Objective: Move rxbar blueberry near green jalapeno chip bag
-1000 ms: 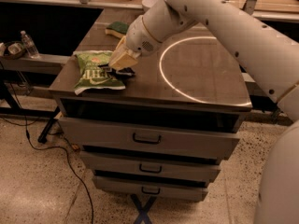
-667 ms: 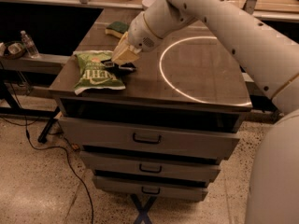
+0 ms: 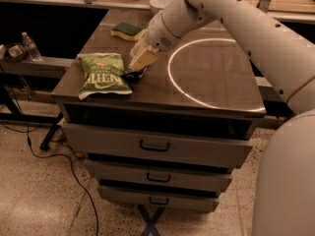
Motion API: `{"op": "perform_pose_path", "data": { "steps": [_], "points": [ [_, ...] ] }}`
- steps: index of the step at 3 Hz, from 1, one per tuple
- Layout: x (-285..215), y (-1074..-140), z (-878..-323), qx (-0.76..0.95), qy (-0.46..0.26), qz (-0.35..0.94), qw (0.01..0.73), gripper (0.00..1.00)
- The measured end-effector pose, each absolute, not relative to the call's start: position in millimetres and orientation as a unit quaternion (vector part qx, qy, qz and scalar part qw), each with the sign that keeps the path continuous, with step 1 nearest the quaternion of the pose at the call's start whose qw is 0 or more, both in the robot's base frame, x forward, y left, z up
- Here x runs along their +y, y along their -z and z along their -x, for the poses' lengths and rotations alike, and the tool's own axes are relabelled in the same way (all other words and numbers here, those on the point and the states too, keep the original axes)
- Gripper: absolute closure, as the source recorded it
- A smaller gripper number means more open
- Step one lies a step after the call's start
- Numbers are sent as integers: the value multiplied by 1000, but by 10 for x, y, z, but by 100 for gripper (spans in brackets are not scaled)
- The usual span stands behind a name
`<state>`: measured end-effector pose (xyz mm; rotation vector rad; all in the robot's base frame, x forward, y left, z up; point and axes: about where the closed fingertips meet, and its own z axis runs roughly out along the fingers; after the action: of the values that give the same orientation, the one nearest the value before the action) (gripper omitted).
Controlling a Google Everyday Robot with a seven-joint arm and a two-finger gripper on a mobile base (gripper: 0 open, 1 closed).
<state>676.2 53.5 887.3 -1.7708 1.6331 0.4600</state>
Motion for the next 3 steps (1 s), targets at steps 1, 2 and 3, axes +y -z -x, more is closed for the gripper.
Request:
{"op": "perform_pose_path", "data": {
  "steps": [1,2,3],
  "points": [
    [415,-8853,-6758,634,-176,674,334,0],
    [149,-8912,-6846,654,-185,653,334,0],
    [-383,-9216,-7065,679,-186,610,364,0]
  ]
}}
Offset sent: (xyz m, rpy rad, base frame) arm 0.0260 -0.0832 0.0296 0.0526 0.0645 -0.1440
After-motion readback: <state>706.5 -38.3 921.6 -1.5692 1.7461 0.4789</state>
